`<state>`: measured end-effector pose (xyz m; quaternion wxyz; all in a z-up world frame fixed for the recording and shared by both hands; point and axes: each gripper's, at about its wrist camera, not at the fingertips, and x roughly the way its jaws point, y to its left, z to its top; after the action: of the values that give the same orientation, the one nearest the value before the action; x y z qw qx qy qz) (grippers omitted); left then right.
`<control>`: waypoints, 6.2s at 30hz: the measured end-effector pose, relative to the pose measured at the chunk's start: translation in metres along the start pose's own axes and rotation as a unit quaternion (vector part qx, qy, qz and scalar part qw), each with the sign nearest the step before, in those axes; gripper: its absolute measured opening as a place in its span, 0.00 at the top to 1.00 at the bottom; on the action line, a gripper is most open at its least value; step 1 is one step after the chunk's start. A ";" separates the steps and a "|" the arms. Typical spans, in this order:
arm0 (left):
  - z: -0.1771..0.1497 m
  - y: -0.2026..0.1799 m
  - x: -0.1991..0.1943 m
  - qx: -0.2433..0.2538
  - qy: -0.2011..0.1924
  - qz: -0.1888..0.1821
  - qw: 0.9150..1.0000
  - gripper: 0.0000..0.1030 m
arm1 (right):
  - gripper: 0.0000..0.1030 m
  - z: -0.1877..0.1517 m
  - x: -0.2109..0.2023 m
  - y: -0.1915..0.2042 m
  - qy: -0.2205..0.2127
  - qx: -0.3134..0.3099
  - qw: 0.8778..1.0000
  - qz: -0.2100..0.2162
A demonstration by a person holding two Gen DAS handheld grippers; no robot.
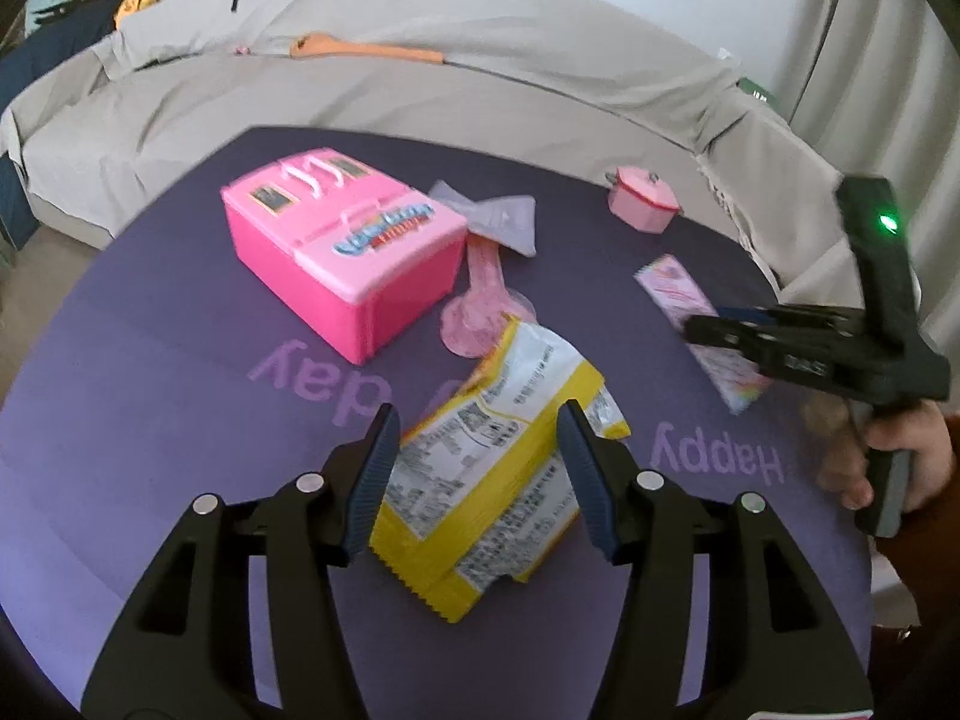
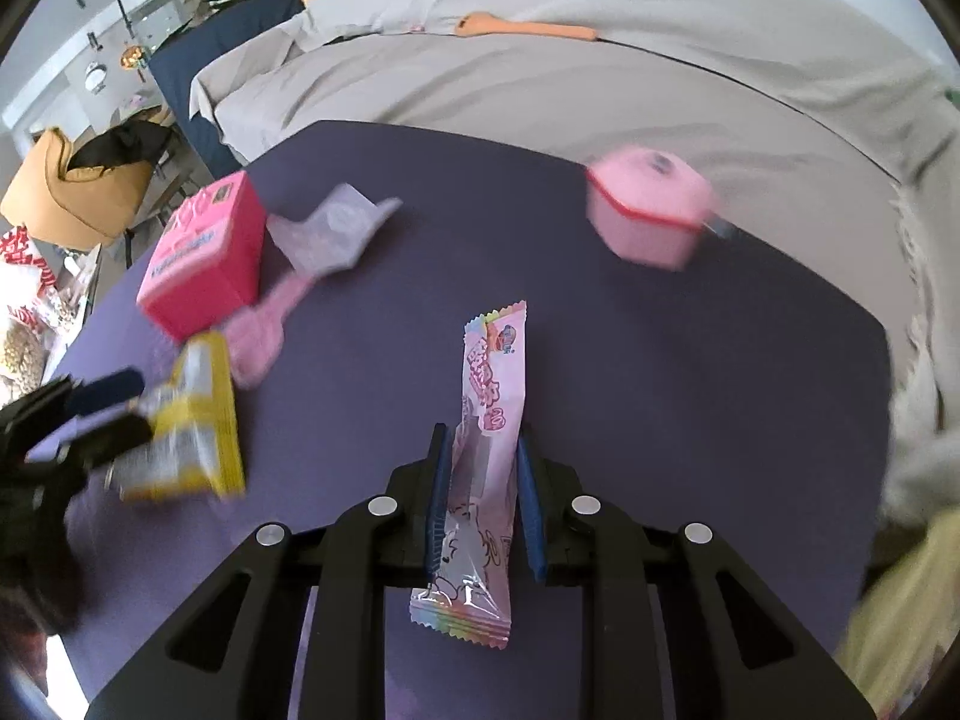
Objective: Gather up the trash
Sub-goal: 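Grasp the pink candy stick wrapper with the right gripper while the left grasps the yellow snack bag, then lift and carry the candy stick wrapper and yellow snack bag toward the yellow bag, then open both grippers to drop the wrapper and snack bag into the yellow bag, then move both open grippers back over the table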
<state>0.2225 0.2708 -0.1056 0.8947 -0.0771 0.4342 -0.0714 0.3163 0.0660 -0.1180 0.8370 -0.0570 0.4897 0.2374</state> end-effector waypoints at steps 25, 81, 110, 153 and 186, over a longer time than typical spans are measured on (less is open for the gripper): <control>-0.007 -0.035 -0.004 0.012 0.023 -0.004 1.000 0.82 | 0.67 -0.040 -0.028 -0.028 0.000 0.025 0.999 -0.032; 0.079 -0.217 -0.116 0.114 -0.126 -0.054 0.984 0.71 | 0.80 -0.090 -0.274 -0.125 -0.223 0.061 0.970 -0.072; 0.051 -0.364 0.020 0.159 -0.003 -0.165 0.973 0.69 | 0.50 -0.178 -0.205 -0.261 -0.157 0.196 0.967 -0.038; 0.044 -0.269 0.030 0.073 -0.095 -0.026 0.992 0.46 | 0.50 -0.186 -0.234 -0.271 -0.206 0.212 0.953 -0.072; 0.014 0.012 -0.022 -0.026 -0.037 0.085 0.995 0.44 | 0.50 0.076 0.040 0.030 -0.043 -0.017 0.995 0.085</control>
<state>0.2209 0.2877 -0.0821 0.9106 -0.0658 0.4075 0.0194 0.3793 0.1315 -0.1087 0.8328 -0.0185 0.4525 0.3184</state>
